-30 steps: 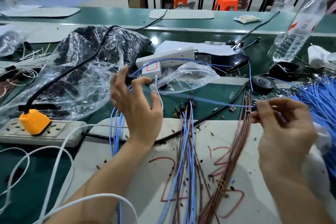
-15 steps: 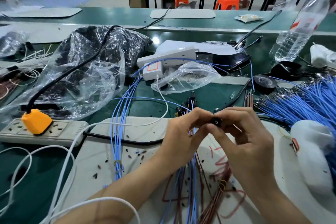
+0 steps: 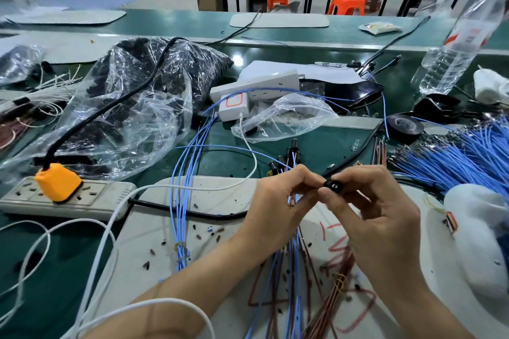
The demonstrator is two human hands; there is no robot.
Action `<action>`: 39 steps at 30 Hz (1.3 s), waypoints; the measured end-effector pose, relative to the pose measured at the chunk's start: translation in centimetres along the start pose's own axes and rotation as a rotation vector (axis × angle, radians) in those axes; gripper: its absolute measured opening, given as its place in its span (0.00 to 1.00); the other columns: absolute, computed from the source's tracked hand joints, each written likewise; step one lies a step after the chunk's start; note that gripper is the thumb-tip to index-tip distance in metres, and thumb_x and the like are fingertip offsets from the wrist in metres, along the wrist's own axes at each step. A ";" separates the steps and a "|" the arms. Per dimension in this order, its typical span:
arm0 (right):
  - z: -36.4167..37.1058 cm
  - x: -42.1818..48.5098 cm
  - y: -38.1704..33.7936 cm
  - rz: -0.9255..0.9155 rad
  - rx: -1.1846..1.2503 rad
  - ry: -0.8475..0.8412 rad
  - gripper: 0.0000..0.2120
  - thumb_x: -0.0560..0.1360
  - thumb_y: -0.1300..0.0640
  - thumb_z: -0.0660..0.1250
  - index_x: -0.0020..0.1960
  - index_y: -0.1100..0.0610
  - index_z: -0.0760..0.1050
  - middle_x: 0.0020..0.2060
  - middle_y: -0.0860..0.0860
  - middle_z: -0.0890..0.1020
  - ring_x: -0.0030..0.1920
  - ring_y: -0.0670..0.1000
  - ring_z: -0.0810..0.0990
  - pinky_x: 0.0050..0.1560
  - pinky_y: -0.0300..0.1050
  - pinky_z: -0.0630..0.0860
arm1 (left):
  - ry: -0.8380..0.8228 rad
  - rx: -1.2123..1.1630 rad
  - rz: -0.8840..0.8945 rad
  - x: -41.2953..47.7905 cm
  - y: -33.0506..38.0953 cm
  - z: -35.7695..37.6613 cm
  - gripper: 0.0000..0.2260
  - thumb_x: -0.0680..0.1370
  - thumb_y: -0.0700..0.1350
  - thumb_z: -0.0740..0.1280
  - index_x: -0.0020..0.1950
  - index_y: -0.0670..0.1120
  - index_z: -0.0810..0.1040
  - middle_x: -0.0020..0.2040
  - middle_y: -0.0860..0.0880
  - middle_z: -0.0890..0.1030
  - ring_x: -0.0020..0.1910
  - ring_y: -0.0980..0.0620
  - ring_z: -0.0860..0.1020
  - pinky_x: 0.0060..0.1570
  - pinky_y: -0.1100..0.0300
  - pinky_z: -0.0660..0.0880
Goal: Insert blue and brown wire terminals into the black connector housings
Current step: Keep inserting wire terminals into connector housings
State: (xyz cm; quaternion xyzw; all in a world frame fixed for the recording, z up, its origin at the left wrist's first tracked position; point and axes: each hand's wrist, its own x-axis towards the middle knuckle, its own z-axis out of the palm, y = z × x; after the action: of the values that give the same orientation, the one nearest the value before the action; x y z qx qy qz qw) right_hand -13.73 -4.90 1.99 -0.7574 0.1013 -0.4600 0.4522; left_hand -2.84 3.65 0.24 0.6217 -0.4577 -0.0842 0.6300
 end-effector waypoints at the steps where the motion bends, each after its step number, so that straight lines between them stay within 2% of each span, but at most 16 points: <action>1: 0.0 0.0 0.0 0.004 0.002 0.000 0.07 0.69 0.57 0.73 0.44 0.50 0.76 0.41 0.46 0.77 0.40 0.49 0.80 0.43 0.38 0.78 | 0.000 0.003 0.003 0.0 0.0 0.0 0.03 0.74 0.36 0.68 0.47 0.37 0.80 0.43 0.45 0.83 0.43 0.51 0.82 0.46 0.51 0.79; 7: 0.0 -0.1 0.0 -0.012 0.008 0.008 0.10 0.69 0.58 0.74 0.45 0.49 0.75 0.40 0.46 0.76 0.39 0.48 0.79 0.42 0.34 0.77 | -0.019 -0.005 -0.016 0.0 0.0 0.0 0.06 0.75 0.38 0.68 0.46 0.35 0.78 0.45 0.43 0.83 0.44 0.49 0.83 0.47 0.50 0.80; 17: 0.1 -0.1 -0.4 -0.028 -0.026 -0.001 0.10 0.68 0.58 0.73 0.45 0.49 0.74 0.40 0.46 0.76 0.39 0.47 0.79 0.42 0.34 0.77 | -0.025 -0.012 -0.007 -0.2 -0.3 -0.2 0.06 0.75 0.36 0.68 0.46 0.32 0.76 0.46 0.41 0.83 0.44 0.47 0.83 0.48 0.51 0.80; 20: 0.2 0.0 -0.5 -0.034 -0.056 -0.007 0.11 0.69 0.57 0.76 0.43 0.50 0.74 0.39 0.48 0.76 0.39 0.47 0.79 0.41 0.36 0.78 | -0.028 -0.025 -0.011 -0.2 -0.3 -0.2 0.06 0.75 0.36 0.67 0.46 0.32 0.76 0.46 0.41 0.83 0.44 0.47 0.83 0.48 0.50 0.80; 30: 0.0 -0.2 -0.7 -0.059 -0.090 0.006 0.10 0.68 0.58 0.75 0.44 0.53 0.74 0.40 0.50 0.77 0.38 0.48 0.79 0.40 0.38 0.78 | -0.055 -0.036 -0.002 -0.1 -0.5 -0.2 0.06 0.76 0.35 0.67 0.46 0.32 0.75 0.48 0.41 0.83 0.46 0.51 0.83 0.49 0.59 0.79; 39: 0.1 -0.2 -0.7 -0.060 -0.095 0.005 0.09 0.68 0.60 0.74 0.44 0.53 0.74 0.39 0.49 0.77 0.38 0.47 0.79 0.39 0.37 0.78 | -0.068 -0.054 0.009 -0.3 -0.5 -0.2 0.05 0.76 0.34 0.67 0.44 0.32 0.74 0.47 0.44 0.83 0.45 0.54 0.83 0.48 0.62 0.78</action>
State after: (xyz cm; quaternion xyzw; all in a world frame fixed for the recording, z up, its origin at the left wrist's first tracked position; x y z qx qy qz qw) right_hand -13.95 -4.29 2.40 -0.7796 0.1015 -0.4697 0.4016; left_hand -2.61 3.86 -0.28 0.5992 -0.4791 -0.1146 0.6311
